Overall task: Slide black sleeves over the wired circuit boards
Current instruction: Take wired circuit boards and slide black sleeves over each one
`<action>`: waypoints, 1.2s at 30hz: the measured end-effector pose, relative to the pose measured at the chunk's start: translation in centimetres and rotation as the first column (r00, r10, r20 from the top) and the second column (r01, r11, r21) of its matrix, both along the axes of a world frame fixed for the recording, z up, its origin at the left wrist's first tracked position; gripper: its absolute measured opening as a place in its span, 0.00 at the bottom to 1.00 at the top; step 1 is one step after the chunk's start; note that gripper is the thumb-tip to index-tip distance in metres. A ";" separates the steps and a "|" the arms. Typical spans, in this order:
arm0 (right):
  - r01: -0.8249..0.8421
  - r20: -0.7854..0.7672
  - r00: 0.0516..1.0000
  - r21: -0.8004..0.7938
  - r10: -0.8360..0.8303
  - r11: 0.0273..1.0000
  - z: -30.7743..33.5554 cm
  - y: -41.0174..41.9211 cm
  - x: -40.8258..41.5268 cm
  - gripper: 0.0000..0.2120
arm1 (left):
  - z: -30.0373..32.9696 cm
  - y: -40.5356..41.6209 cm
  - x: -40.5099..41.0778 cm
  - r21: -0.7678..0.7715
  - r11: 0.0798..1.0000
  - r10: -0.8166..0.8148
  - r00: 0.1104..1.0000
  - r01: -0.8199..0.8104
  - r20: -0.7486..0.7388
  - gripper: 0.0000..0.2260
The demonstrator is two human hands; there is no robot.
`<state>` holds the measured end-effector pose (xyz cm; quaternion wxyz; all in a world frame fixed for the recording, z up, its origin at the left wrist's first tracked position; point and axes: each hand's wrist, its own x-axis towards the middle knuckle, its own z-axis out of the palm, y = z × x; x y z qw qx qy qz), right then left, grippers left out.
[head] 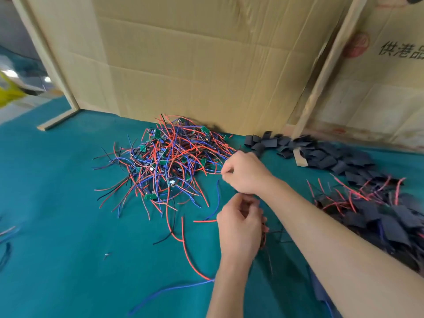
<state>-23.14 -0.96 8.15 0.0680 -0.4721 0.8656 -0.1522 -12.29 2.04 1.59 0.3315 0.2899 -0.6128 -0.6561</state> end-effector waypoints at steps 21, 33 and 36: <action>-0.185 -0.060 0.977 0.223 0.203 0.957 3.0 17.4 7.4 0.16 | 1.8 -0.4 0.7 0.576 0.776 0.013 0.906 0.257 -0.423 0.12; 0.284 -0.153 0.958 0.347 -0.245 0.894 6.3 12.8 -12.1 0.15 | 1.2 -0.5 0.5 0.526 0.783 -0.123 0.912 0.331 -0.391 0.11; 0.324 -0.122 0.945 0.478 -0.303 0.817 3.2 12.4 -14.6 0.24 | 1.2 -0.8 0.5 0.509 0.792 -0.153 0.918 0.336 -0.366 0.13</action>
